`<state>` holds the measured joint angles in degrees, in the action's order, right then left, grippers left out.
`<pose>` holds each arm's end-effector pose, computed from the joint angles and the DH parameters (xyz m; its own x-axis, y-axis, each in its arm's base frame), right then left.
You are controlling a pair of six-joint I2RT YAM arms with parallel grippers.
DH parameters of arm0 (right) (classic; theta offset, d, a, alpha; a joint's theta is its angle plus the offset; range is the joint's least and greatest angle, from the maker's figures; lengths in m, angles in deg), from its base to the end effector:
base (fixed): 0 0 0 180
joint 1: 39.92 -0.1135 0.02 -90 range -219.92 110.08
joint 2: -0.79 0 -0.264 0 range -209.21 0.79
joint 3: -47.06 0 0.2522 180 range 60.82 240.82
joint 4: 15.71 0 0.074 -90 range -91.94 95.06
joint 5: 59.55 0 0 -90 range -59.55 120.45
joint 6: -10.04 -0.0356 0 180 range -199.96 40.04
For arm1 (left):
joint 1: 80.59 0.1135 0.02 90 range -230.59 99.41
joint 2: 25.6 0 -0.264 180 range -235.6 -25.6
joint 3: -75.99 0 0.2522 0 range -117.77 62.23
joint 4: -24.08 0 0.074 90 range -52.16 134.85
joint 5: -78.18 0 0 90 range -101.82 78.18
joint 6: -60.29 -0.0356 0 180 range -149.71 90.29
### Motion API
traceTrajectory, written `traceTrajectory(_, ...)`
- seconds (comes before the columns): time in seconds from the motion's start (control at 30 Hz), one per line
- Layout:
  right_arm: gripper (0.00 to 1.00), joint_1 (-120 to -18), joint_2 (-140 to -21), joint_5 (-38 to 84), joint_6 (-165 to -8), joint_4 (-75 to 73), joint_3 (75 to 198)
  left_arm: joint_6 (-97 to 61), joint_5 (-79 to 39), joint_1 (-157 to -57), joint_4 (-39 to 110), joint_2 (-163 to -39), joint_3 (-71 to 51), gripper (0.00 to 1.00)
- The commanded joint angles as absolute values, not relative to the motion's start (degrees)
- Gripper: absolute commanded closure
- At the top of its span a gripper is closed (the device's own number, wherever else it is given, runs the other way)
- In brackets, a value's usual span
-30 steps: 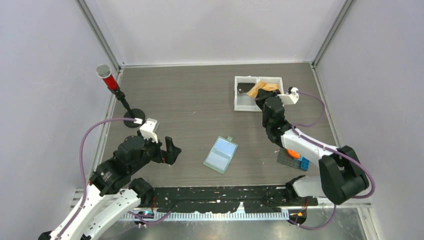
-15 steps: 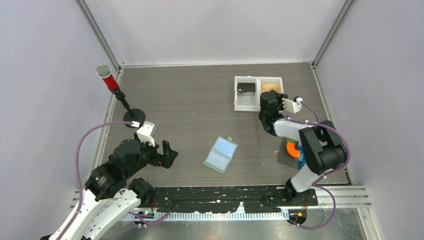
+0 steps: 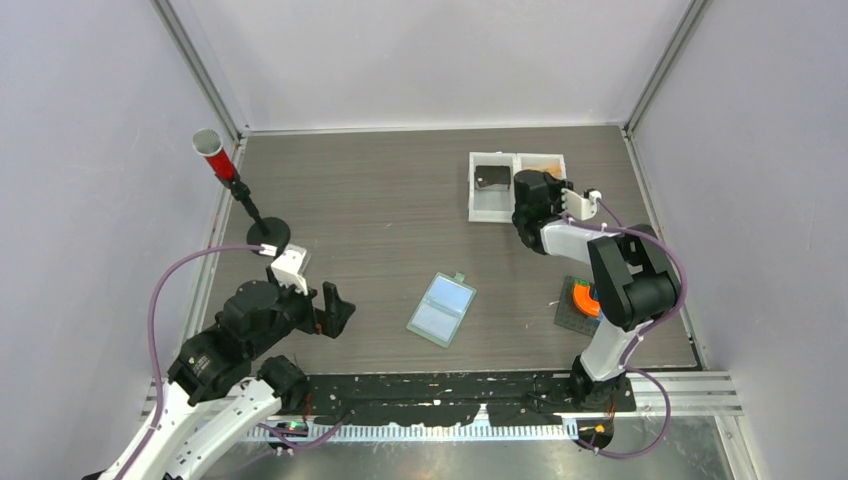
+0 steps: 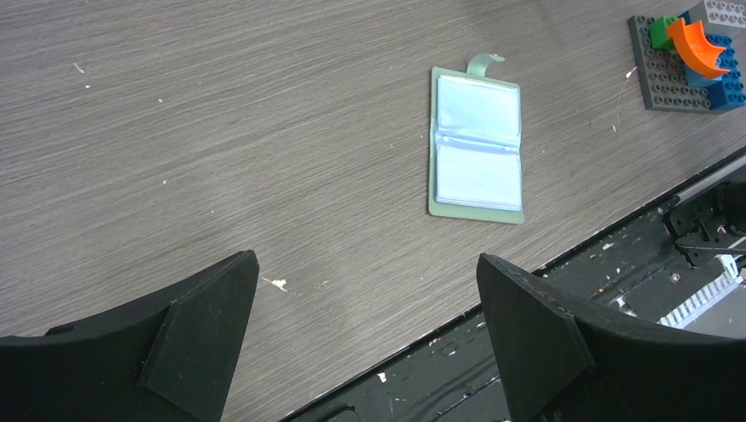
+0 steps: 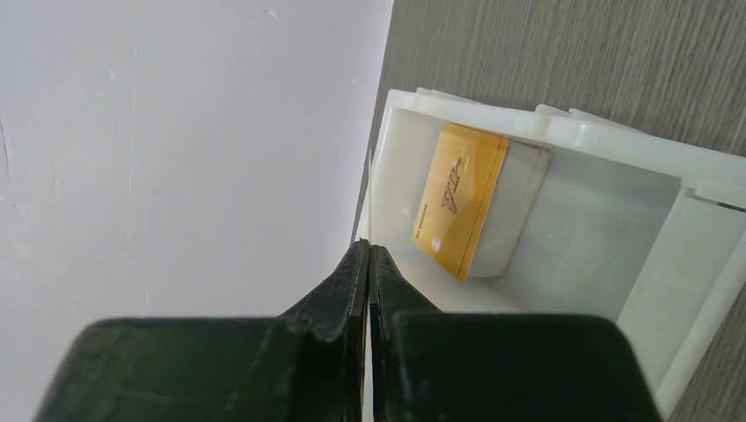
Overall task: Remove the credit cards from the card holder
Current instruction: Place the credit card in the storage box.
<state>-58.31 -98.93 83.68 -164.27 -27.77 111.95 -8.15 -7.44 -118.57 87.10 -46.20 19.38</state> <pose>0.3501 0.0863 0.1928 0.4731 0.7850 -0.3999 0.4162 0.2009 0.8868 0.0603 -0.0437 0.3049 -0.5387 -0.0443 -0.8413 0.3892 0.8726 -0.2951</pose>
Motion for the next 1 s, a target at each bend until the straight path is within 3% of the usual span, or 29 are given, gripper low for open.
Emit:
traceTrajectory(0.0, 0.95, -57.24, -99.63, 88.21, -168.74, -23.47, 115.97, -9.1, -8.04, -118.47, 86.92, -45.29, 19.03, 0.01)
traceTrajectory(0.97, 0.95, -55.17, -107.44, 81.0, -177.42, -7.84, 126.95, -8.89, -7.18, -118.47, 87.02, -43.92, 19.16, 0.01)
